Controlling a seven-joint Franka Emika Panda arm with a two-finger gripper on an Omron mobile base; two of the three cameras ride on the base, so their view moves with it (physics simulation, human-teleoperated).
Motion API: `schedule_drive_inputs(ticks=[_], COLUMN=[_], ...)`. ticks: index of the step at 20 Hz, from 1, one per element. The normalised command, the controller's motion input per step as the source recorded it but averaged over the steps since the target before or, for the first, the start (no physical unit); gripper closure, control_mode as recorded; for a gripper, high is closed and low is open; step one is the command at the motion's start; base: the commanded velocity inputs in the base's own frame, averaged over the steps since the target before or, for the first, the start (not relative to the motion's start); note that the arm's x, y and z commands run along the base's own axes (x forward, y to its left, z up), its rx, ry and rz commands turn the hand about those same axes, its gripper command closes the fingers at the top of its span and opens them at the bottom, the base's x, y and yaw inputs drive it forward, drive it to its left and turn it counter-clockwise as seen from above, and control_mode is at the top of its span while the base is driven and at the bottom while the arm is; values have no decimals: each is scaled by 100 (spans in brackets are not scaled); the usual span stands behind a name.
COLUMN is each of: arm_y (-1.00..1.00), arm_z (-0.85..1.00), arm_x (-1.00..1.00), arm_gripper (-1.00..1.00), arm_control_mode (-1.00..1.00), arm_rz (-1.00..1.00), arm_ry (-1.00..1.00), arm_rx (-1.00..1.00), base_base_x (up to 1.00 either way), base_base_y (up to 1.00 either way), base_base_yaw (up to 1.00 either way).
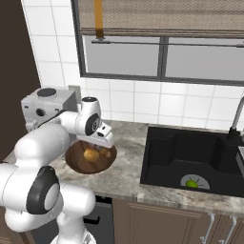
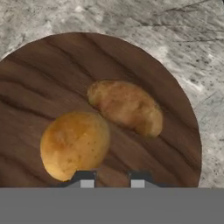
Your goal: Pick the potatos from the cabinet and place them in one bowl. Pick the lime from the sink and place it in the other bowl.
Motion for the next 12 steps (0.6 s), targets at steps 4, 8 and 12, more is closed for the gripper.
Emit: schedule_drive_inputs(ticks=[4, 8, 12], arm_y=[0, 0, -1], arm_z=[-19, -10, 6], arm_x=[1, 0, 0], arm_gripper=[-100, -100, -100], arm_control_mode=[-100, -100, -100], arm_rz=[0, 0, 0], arm_ry=[0, 0, 0], arm_rx=[0, 0, 5], base_base_x=[0, 0, 0], base_base_y=[0, 0, 0], base_base_yaw=[0, 0, 0])
